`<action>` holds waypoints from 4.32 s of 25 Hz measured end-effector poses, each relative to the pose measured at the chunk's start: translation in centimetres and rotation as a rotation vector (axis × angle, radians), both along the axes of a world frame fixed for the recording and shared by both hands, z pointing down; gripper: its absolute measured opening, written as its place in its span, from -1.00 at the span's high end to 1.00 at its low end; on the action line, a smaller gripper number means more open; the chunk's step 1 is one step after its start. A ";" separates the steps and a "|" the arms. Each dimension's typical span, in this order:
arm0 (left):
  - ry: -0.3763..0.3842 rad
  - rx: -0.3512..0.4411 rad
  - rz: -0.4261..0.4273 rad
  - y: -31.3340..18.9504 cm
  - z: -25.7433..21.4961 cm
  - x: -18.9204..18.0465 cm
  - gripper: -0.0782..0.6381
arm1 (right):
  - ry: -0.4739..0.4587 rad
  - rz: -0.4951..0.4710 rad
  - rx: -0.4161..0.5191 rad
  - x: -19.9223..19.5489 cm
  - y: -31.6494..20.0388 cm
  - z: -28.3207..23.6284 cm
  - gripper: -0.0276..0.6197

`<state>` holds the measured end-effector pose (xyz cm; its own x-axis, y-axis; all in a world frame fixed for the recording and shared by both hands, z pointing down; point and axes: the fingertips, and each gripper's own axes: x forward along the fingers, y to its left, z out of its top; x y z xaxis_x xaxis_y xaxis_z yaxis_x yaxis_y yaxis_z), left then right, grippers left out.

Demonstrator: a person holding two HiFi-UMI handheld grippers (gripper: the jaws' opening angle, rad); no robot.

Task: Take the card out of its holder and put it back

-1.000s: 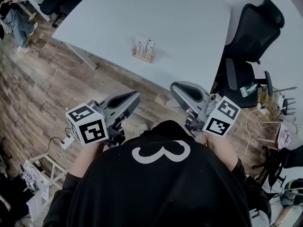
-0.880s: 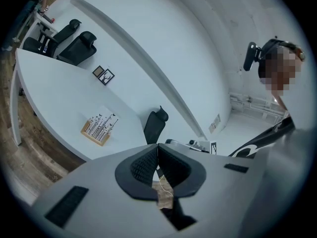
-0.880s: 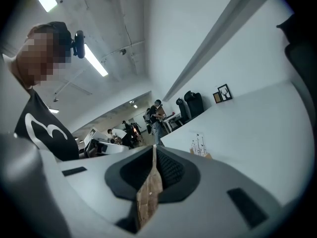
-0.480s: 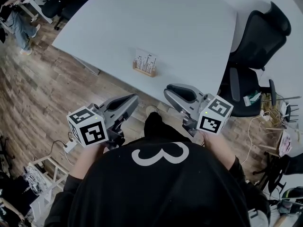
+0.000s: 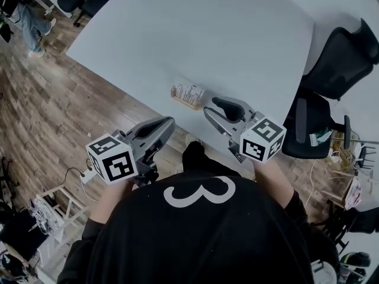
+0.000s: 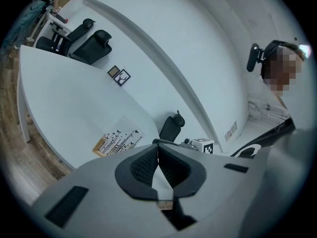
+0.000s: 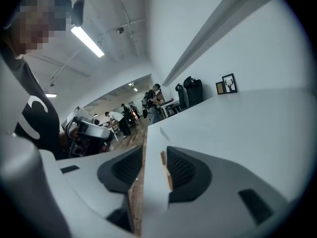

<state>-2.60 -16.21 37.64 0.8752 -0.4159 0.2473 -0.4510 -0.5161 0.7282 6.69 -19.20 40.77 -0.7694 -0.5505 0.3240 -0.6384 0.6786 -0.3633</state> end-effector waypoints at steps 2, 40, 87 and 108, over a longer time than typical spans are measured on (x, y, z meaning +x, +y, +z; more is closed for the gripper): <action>-0.002 -0.011 -0.019 -0.7 0.3 -0.5 0.74 | 0.015 0.016 0.011 -0.4 -1.3 0.8 0.47; 0.013 -0.118 -0.162 -1.4 3.6 -4.1 0.74 | 0.090 -0.060 0.090 -4.9 -5.0 4.8 0.82; 0.131 0.056 -0.090 6.5 -3.5 -5.0 0.74 | -0.230 0.139 0.115 -2.1 7.6 -7.9 0.84; 0.105 0.103 -0.051 8.0 -4.0 -3.2 0.74 | -0.232 0.149 0.114 -1.2 9.7 -7.7 0.84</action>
<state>-5.79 -8.26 33.67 0.8712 -0.4787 0.1092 -0.4025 -0.5687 0.7173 5.48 -9.54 33.11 -0.7235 -0.6859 0.0785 -0.6431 0.6283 -0.4377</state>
